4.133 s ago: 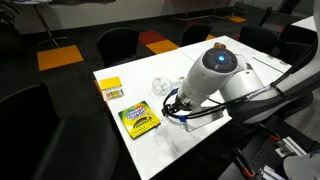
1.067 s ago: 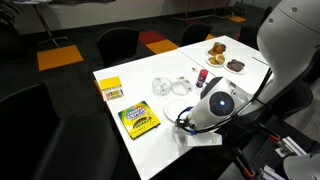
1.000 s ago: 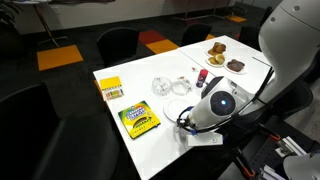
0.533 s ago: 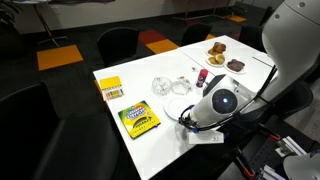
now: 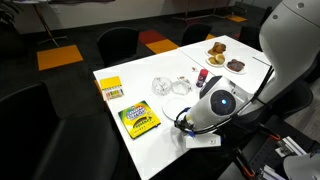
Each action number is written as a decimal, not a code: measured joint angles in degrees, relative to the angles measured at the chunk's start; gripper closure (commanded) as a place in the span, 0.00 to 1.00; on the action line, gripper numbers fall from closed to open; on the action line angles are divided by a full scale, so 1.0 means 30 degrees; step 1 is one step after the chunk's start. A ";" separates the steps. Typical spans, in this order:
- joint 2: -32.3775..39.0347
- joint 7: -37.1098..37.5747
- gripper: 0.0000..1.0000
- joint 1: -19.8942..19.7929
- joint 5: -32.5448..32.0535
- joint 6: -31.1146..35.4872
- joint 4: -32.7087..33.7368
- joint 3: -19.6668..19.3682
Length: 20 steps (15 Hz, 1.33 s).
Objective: Move the white plate to the left, remove the white paper from underneath the plate
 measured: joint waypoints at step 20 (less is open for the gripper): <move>0.0533 -0.2990 0.00 0.1374 0.1012 0.0540 0.1367 0.1956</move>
